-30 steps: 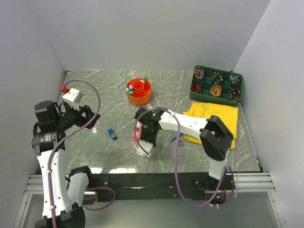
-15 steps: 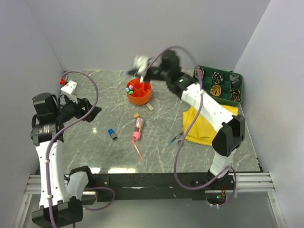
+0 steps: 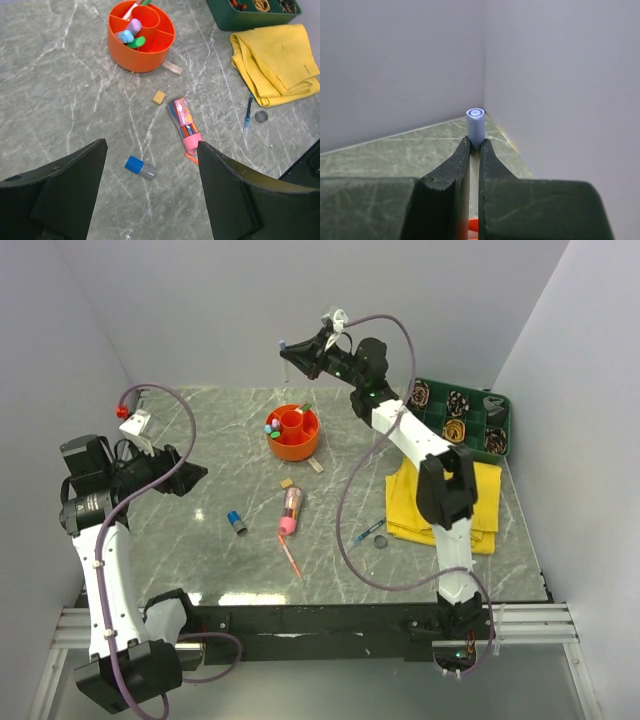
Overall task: Sort the stationery into containers
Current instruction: Place the pen in the storage box.
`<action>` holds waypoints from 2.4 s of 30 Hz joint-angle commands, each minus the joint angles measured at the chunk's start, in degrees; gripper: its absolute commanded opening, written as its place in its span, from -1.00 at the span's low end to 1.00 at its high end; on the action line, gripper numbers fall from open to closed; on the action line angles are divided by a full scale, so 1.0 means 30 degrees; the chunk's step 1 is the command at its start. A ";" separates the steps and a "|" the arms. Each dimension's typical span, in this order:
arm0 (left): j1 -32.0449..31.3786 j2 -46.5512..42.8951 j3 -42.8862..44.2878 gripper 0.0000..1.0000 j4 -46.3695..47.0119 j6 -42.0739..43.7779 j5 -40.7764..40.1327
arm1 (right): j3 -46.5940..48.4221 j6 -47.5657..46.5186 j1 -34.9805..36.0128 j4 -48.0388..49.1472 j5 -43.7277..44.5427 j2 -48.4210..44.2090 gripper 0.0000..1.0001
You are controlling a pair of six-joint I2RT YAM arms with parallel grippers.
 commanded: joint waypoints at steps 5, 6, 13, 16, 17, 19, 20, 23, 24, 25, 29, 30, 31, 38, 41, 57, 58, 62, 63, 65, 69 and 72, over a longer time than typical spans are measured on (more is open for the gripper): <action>0.1716 0.0521 0.0908 0.57 -0.1002 0.0810 0.0973 | 0.5363 0.2448 -0.0830 0.0957 0.1805 0.4332 -1.00; 0.1920 0.0608 0.0938 0.57 -0.1032 0.0840 0.0914 | 0.5543 0.2331 -0.0801 0.0781 0.1834 0.4538 -1.00; 0.2449 0.0872 0.0821 0.57 -0.0857 0.0840 0.0884 | 0.4464 0.1658 -0.0771 0.0779 0.1834 0.5244 -1.00; 0.2567 0.1019 0.0763 0.57 -0.0652 0.0723 0.0914 | 0.3672 0.1451 -0.0800 0.0837 0.1805 0.5273 -1.00; 0.2596 0.1077 0.0763 0.57 -0.0565 0.0636 0.0943 | 0.3293 0.1422 -0.0771 0.0867 0.1892 0.5273 -1.00; 0.2626 0.1253 0.0704 0.57 -0.0244 0.0489 0.0972 | 0.3085 0.1451 -0.0771 0.0780 0.1981 0.5389 -1.00; 0.2626 0.1312 0.0675 0.57 -0.0125 0.0430 0.0972 | 0.2968 0.1567 -0.0771 0.0721 0.2010 0.5419 -1.00; 0.2684 0.1429 0.0558 0.57 0.0227 0.0225 0.1031 | 0.2413 0.1686 -0.0713 0.0662 0.2156 0.5477 -1.00; 0.2684 0.1458 0.0528 0.57 0.0285 0.0196 0.1060 | 0.2295 0.1685 -0.0713 0.0604 0.2157 0.5478 -1.00; 0.2684 0.1430 0.0499 0.57 0.0315 0.0224 0.1060 | 0.2206 0.1685 -0.0713 0.0574 0.2273 0.5507 -1.00; 0.2684 0.1313 0.0207 0.57 0.0461 0.0195 0.1060 | 0.2293 0.1773 -0.0625 0.0018 0.2507 0.5829 -1.00; 0.2713 0.1254 0.0148 0.57 0.0491 0.0108 0.1031 | 0.2293 0.1860 -0.0625 -0.0157 0.2537 0.5887 -1.00; 0.2743 0.1225 0.0089 0.57 0.0433 0.0107 0.1060 | 0.2264 0.1890 -0.0625 -0.0216 0.2595 0.6033 -1.00; 0.2743 0.1195 0.0147 0.56 -0.0007 0.0401 0.1031 | 0.1972 0.2095 -0.0332 -0.0597 0.3123 0.6327 -1.00; 0.2743 0.1283 0.0118 0.57 0.0139 0.0254 0.1060 | 0.1825 0.2271 -0.0244 -0.0685 0.3182 0.6327 -1.00; 0.2714 0.1430 -0.0058 0.56 0.1633 -0.0683 0.1500 | 0.0683 0.2740 -0.0098 -0.1212 0.4792 0.5508 -0.29; 0.2743 0.1429 -0.0058 0.56 0.1605 -0.0684 0.1500 | 0.0537 0.2682 -0.0097 -0.1184 0.4793 0.5478 -0.25; 0.2743 0.1284 -0.0116 0.56 0.1604 -0.0625 0.1529 | -0.0312 0.2594 -0.0097 -0.0804 0.4852 0.5010 -0.16; 0.2743 0.1225 -0.0145 0.56 0.1633 -0.0625 0.1558 | -0.0546 0.2594 -0.0068 -0.0571 0.4823 0.4748 -0.15; 0.2743 0.1108 -0.0292 0.56 0.1692 -0.0742 0.1617 | -0.1279 0.2535 -0.0068 -0.0364 0.4793 0.4483 -0.11; 0.2714 0.0815 -0.0526 0.56 0.1838 -0.0830 0.1675 | -0.2303 0.2564 -0.0097 0.0104 0.4618 0.3664 -0.06; 0.2743 0.0580 -0.0673 0.56 0.2073 -0.0947 0.1676 | -0.2773 0.2594 -0.0097 0.0368 0.4501 0.3108 -0.03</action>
